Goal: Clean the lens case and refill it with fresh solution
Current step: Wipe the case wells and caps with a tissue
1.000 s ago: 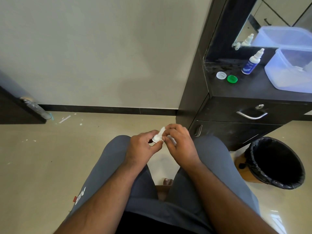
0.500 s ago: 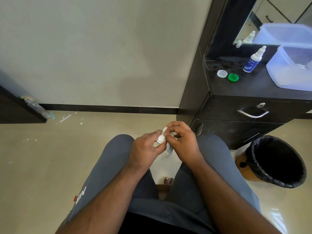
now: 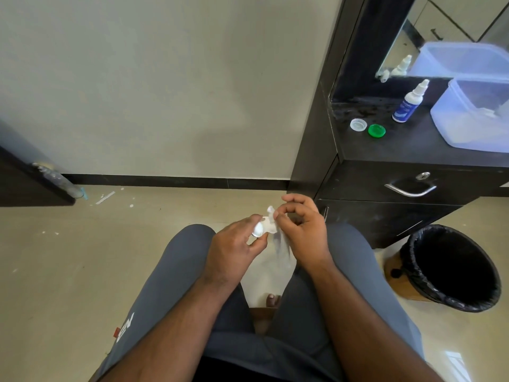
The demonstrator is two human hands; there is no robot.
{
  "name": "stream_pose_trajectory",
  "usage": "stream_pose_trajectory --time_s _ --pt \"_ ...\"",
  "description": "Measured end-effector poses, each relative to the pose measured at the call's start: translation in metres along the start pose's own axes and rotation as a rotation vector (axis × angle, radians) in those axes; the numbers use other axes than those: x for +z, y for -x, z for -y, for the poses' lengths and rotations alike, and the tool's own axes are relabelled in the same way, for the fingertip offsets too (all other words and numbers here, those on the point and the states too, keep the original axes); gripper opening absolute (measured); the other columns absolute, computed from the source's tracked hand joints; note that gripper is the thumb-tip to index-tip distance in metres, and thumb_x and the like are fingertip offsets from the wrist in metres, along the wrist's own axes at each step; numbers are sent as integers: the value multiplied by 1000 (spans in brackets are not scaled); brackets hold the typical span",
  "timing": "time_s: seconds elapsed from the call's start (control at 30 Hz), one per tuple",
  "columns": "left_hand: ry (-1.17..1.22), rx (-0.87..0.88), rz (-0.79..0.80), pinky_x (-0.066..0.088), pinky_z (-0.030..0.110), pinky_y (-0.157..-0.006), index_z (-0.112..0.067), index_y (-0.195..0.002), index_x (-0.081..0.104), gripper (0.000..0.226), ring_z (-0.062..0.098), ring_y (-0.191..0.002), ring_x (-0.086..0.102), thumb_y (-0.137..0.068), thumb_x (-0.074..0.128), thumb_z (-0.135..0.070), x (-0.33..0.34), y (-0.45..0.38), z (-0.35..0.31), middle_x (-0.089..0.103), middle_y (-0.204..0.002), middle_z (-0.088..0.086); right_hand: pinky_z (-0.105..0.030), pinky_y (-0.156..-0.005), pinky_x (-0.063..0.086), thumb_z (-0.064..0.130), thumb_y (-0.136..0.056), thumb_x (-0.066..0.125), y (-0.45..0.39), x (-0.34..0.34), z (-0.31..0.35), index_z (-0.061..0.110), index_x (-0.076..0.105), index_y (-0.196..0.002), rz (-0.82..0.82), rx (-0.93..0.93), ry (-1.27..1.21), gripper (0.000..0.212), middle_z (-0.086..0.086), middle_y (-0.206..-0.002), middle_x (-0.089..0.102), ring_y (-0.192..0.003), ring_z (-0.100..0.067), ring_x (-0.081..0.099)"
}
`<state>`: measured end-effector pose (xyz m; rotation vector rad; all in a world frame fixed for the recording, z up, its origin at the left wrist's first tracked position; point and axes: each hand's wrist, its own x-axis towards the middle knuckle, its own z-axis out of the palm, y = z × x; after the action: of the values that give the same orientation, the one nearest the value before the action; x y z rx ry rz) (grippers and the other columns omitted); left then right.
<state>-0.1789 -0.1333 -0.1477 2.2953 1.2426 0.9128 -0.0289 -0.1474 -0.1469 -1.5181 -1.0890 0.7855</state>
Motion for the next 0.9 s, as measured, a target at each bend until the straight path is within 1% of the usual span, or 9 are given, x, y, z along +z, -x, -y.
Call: stream_pose_trajectory --time_s 0.13,0.2,0.3,0.47,0.6,0.67,0.73,0.8,0.9 --pt "-9 -12 15 50 16 -65 -5 -106 70 37 17 -72 70 -72 82 -12 1 2 0 74 -88 5 -26 -77 52 11 -82 70 2 5 -3 19 71 -78 157 -29 73 9 15 -112 53 -104 -10 56" --pt "-17 -11 20 49 15 -67 -5 -107 71 38 17 -74 71 -72 82 -12 3 3 -3 75 -90 6 -25 -76 51 11 -83 69 -1 7 -3 20 70 -78 106 9 100 10 17 -109 52 -102 -11 56" --pt "-11 -18 8 50 16 -67 -7 -107 71 35 17 -76 70 -74 81 -13 3 1 -2 75 -92 5 -11 -75 49 10 -84 68 -5 1 -2 19 69 -80 -29 73 59 10 17 -107 52 -104 -7 54" --pt "9 -60 9 47 15 -67 -7 -109 70 37 18 -78 70 -74 81 -13 4 1 3 75 -94 6 -23 -78 52 11 -83 69 1 0 -7 19 71 -81 91 -31 94 9 15 -110 53 -104 -9 55" --pt "27 -51 13 53 20 -68 -7 -109 71 36 19 -77 70 -75 81 -13 9 4 2 75 -93 5 -13 -66 50 6 -84 67 2 6 -3 16 71 -85 -45 14 46 11 15 -100 54 -92 -12 59" --pt "41 -72 8 57 25 -65 -10 -111 70 36 18 -77 69 -77 79 -16 8 4 5 74 -92 4 -10 -68 49 6 -84 67 5 4 -2 15 71 -86 -53 -33 76 10 16 -100 54 -93 -10 59" --pt "54 -103 -7 55 23 -64 -12 -112 69 35 17 -78 67 -79 77 -18 4 2 8 73 -92 2 -13 -72 50 10 -84 69 10 1 -5 17 72 -87 6 -108 141 8 19 -103 53 -97 -9 57" --pt "68 -127 -30 52 18 -64 -11 -112 70 35 15 -79 67 -79 77 -19 2 1 11 73 -94 3 -24 -75 53 15 -84 69 14 -1 -7 19 73 -87 84 -148 247 6 21 -103 52 -100 -11 56" --pt "156 -176 -56 58 28 -67 -12 -111 72 32 12 -81 68 -80 75 -20 3 1 10 74 -94 -1 -31 -80 54 14 -86 67 10 -2 -9 12 73 -94 15 -198 413 10 15 -102 53 -99 -13 57"
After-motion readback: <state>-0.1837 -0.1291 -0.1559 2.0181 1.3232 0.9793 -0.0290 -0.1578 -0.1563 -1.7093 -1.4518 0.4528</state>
